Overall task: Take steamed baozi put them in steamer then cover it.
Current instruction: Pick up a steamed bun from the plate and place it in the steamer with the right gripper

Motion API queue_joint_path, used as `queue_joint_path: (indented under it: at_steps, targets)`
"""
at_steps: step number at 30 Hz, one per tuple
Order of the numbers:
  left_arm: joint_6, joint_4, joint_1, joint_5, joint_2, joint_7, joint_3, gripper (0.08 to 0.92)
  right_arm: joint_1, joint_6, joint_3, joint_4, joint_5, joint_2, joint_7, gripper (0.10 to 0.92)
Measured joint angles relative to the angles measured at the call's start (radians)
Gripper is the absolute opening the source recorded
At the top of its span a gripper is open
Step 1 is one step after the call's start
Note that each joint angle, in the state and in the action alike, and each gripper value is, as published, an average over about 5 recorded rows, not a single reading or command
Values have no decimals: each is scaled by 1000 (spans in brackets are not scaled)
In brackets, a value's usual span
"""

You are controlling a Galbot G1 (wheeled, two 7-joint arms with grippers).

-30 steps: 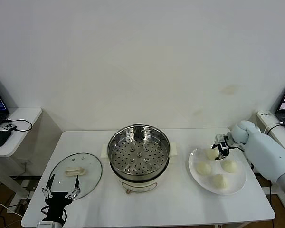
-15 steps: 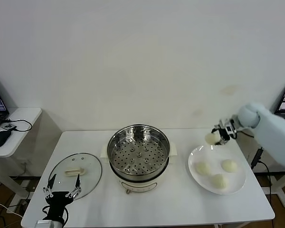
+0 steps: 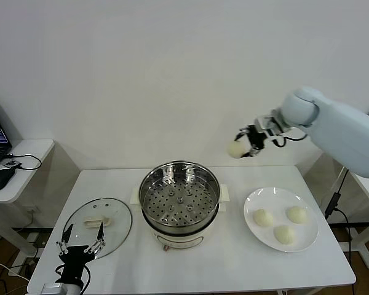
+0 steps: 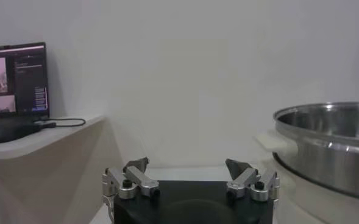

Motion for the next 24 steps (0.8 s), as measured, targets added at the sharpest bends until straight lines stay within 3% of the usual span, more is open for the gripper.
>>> queue_joint_path:
  at_steps: [9,24]
  targets:
    - [-2,-15,1,-11,-14,0,-14,823,18,90,-108,-15,-53,173,46,628]
    - [-5,-22,1,-17,-25,0,-25,823,-44,263,-166,-110,-287,319,112,628]
